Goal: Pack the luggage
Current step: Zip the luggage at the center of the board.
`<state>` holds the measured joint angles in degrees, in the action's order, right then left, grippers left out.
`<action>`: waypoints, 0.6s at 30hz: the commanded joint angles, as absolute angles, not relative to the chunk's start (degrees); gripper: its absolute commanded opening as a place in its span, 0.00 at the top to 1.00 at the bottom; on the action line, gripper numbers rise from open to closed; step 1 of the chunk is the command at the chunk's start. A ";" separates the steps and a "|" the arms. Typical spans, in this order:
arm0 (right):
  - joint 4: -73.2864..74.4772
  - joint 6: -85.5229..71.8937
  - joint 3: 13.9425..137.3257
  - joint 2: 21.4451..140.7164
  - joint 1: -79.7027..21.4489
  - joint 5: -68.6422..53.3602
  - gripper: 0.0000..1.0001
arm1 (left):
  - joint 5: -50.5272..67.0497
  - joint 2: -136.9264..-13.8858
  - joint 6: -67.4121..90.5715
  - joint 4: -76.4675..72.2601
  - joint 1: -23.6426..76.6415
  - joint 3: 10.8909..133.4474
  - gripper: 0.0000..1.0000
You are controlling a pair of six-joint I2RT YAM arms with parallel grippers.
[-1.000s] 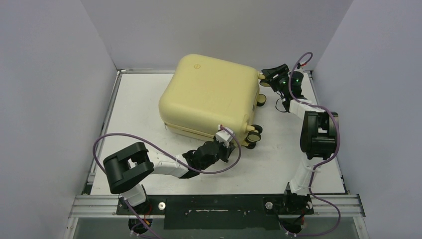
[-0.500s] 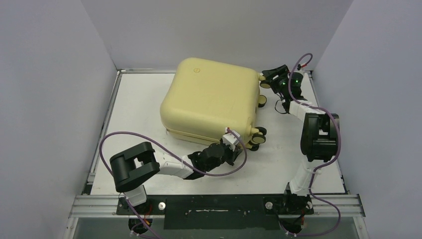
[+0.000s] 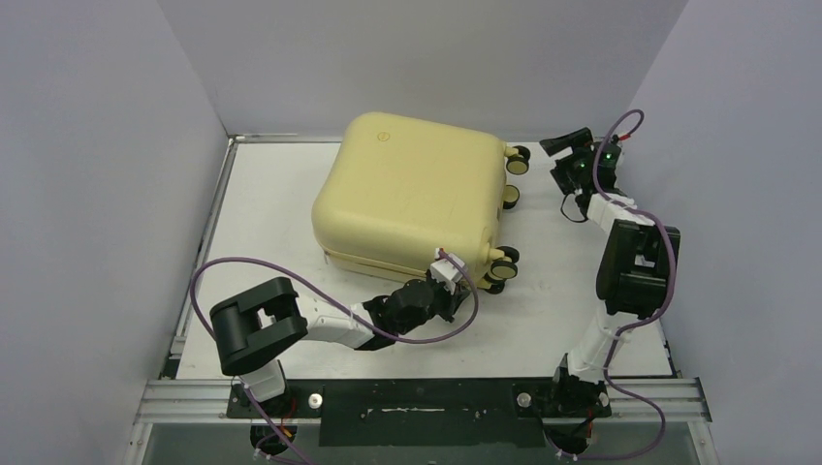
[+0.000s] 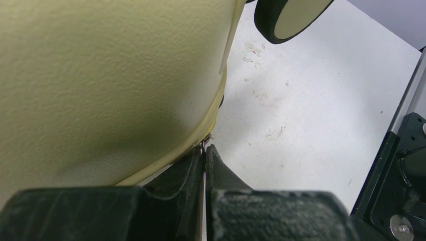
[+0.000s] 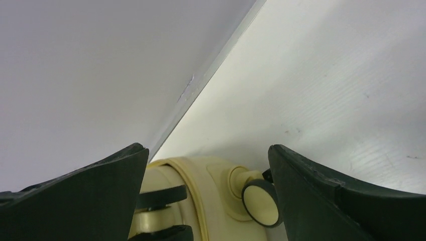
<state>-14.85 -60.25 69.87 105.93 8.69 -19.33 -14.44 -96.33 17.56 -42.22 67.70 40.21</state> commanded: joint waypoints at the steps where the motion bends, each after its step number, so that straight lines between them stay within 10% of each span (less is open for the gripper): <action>1: -11.82 -59.35 78.50 112.54 9.16 -20.67 0.13 | -12.24 -93.05 18.11 -45.98 68.34 40.77 1.00; 18: -9.36 -55.48 82.34 127.56 3.83 -27.02 0.51 | -12.53 -90.84 17.91 -42.45 68.62 41.34 1.00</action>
